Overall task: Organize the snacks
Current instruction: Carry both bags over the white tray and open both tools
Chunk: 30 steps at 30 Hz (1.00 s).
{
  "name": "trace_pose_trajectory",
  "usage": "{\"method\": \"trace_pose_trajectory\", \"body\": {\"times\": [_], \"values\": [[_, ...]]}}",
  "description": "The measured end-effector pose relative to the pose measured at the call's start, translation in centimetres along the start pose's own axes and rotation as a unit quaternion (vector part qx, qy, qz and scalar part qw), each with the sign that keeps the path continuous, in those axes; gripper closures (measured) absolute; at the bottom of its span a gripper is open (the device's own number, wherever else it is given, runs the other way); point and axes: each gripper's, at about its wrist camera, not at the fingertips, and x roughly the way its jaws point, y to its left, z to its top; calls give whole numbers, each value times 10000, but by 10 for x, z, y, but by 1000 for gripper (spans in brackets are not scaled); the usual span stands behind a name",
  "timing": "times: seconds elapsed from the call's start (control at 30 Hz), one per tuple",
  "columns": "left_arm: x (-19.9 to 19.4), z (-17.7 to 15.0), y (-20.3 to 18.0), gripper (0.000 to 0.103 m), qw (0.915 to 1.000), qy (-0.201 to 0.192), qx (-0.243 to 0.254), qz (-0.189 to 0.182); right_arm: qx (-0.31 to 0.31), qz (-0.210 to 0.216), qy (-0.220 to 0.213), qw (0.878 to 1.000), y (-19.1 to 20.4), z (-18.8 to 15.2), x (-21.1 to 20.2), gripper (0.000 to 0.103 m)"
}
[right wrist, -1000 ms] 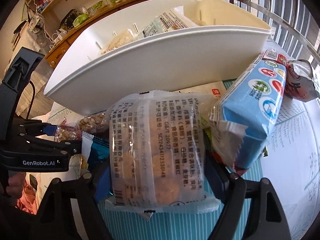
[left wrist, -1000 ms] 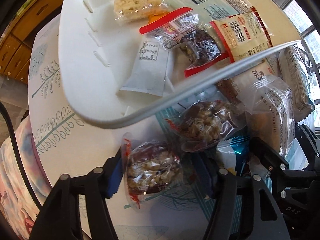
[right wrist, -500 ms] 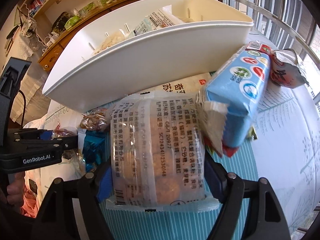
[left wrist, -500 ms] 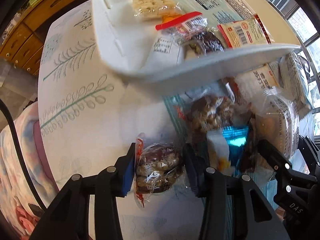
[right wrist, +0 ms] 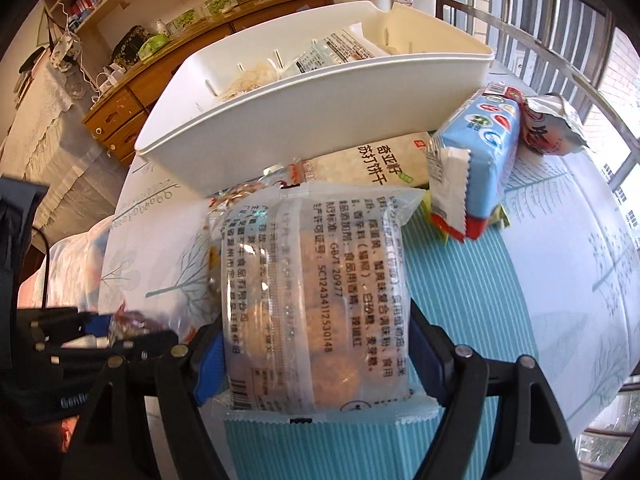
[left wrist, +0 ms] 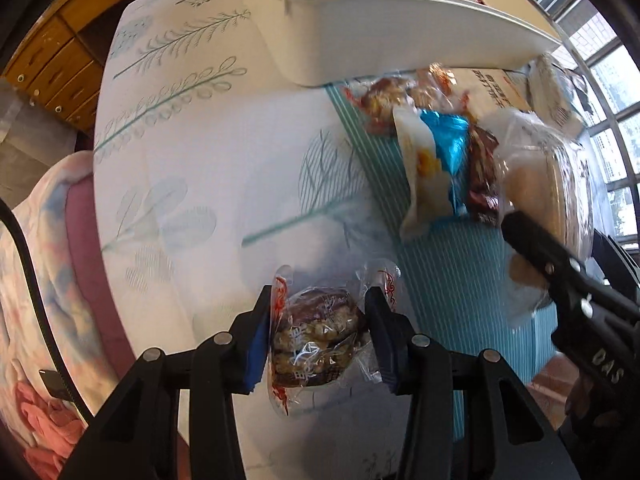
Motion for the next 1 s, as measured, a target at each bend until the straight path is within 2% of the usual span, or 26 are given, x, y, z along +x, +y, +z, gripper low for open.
{"method": "trace_pose_trajectory", "body": {"times": [0.2,0.37,0.57,0.73,1.0], "values": [[-28,-22,13,60,9992,-287,-43,-262,240,4,-103,9997,6,-4,-19,25],[-58,-28,16,60,9974,-614,35,-374,322,-19,-341,9989,14,-2,-41,25],[-100,-22,19,60,9940,-992,84,-463,227,-19,-591,9980,19,8,-64,25],[-137,-14,17,60,9893,-1384,-43,-453,117,94,-632,9979,20,24,-76,25],[-172,20,3,60,9817,-1806,-235,-555,-183,349,-634,9972,15,65,-85,25]]}}
